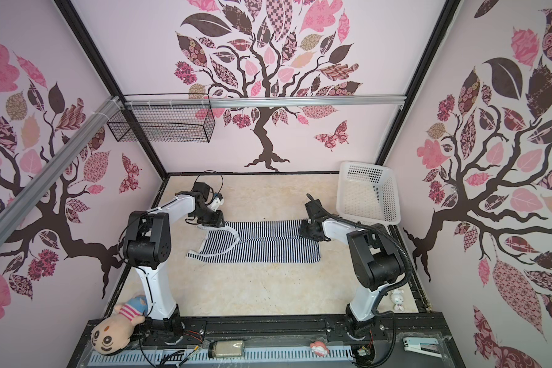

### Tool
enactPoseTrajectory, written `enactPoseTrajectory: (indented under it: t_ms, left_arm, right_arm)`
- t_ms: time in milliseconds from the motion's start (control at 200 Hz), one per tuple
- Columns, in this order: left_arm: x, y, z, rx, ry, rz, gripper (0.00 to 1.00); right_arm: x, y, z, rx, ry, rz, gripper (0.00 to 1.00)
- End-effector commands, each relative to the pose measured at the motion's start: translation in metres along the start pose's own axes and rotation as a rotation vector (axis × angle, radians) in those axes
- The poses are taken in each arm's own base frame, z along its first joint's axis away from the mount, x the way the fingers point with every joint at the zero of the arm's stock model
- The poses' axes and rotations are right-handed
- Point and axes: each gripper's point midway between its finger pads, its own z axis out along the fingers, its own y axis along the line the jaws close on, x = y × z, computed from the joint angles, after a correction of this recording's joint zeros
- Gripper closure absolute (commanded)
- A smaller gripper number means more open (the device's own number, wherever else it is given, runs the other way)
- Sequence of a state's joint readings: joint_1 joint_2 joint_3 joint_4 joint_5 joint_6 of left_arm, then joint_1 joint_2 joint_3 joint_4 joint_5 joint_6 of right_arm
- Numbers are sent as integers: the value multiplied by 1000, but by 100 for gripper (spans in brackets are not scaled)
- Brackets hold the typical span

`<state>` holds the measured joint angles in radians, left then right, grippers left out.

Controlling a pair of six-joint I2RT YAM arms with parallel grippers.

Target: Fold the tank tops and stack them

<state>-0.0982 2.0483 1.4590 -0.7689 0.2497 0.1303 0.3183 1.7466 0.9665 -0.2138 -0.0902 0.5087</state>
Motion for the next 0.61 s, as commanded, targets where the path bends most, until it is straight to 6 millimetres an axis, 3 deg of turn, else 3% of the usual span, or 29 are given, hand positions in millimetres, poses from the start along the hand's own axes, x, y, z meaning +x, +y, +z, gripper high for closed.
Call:
enactPoseTrajectory:
  t_ms: [0, 285, 600]
  left_arm:
    - [2, 12, 13, -48, 51, -16, 61]
    - [-11, 20, 24, -52, 73, -22, 60]
    - [-58, 25, 34, -55, 51, 0, 60]
  right_arm:
    - [18, -11, 0, 30, 46, 12, 53]
    - [39, -8, -3, 54, 62, -16, 53]
    - [68, -2, -21, 44, 55, -4, 53]
